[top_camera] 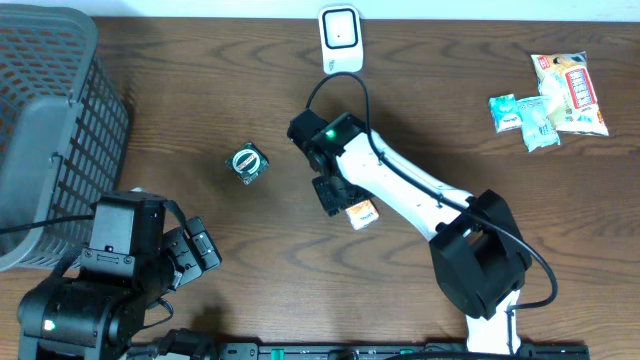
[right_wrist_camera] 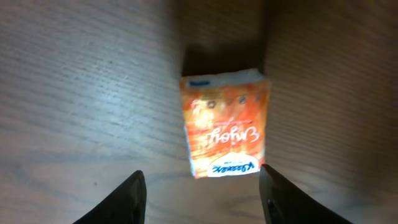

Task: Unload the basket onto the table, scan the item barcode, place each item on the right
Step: 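Grasp the orange tissue box with the right gripper and lift it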

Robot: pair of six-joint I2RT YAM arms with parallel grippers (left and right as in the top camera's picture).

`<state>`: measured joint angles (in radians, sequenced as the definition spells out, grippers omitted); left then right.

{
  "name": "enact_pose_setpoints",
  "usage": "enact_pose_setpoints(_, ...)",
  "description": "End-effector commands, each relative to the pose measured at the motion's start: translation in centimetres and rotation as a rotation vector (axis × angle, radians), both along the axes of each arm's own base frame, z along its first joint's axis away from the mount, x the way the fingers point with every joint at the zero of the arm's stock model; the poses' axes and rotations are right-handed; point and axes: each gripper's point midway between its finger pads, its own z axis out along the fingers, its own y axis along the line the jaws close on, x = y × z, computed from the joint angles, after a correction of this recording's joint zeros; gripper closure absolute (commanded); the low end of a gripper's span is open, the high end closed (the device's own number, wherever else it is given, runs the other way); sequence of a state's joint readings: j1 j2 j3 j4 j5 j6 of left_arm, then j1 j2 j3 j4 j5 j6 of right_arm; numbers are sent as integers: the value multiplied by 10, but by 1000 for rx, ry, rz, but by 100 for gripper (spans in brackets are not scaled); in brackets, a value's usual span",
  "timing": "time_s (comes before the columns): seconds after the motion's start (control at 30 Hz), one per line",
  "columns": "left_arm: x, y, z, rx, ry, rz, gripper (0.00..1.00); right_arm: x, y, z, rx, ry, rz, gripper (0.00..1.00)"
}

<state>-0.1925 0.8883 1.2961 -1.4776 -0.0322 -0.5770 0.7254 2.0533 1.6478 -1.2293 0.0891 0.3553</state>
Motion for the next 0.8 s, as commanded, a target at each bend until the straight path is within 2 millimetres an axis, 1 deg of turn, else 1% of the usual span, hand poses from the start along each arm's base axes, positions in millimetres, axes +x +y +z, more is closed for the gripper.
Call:
enact_pose_setpoints(0.0,-1,1,0,3,2,6,3,15,-17,0,-20,-24,-43,48)
enact_pose_setpoints(0.1,-1,1,0,4,2,6,2,19,-25,-5,12,12,-25,47)
enact_pose_setpoints(0.13,-1,1,0,3,2,6,2,18,-24,-7,46,36,-3,48)
enact_pose_setpoints(0.23,-1,1,0,3,2,6,2,13,-14,-14,196,122,73,42)
enact_pose_setpoints(0.3,-1,1,0,4,2,5,3,9,-13,-19,261,160,89,41)
enact_pose_setpoints(0.47,-1,1,0,3,2,6,2,7,-28,-42,283,183,45,42)
enact_pose_setpoints(0.57,-1,1,0,4,2,5,3,5,-31,-53,321,193,22,44)
enact_pose_setpoints(0.63,-1,1,0,3,2,6,3,4,-31,-58,358,200,6,53)
enact_pose_setpoints(0.73,-1,1,0,4,2,5,3,4,-27,-62,418,209,-10,80)
enact_pose_setpoints(0.77,-1,1,0,4,2,5,3,3,-27,-63,433,214,-15,85)
